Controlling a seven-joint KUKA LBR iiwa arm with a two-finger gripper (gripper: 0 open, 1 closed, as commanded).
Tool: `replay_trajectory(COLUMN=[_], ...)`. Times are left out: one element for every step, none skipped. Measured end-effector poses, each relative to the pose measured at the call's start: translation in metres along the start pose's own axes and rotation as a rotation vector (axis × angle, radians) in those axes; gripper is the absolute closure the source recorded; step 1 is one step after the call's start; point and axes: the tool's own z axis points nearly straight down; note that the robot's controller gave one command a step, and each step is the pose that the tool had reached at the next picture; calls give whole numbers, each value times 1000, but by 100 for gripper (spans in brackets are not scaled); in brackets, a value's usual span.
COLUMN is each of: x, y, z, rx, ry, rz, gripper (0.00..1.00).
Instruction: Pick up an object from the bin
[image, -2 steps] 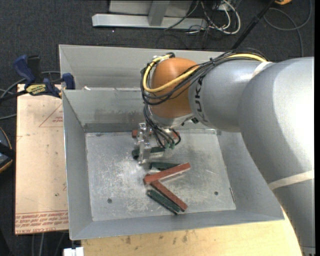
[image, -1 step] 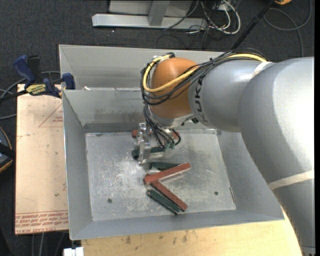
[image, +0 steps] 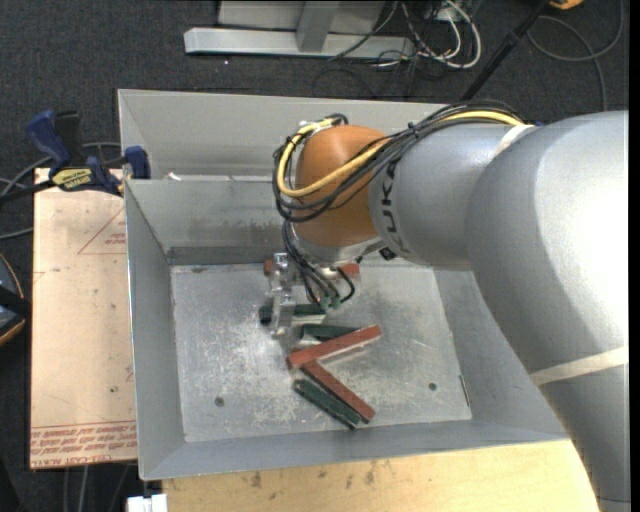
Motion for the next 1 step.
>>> replay_trajectory(x=[-5], y=[-1], z=[-172], rx=[-2], ry=[9], rz=[-158], gripper=[100])
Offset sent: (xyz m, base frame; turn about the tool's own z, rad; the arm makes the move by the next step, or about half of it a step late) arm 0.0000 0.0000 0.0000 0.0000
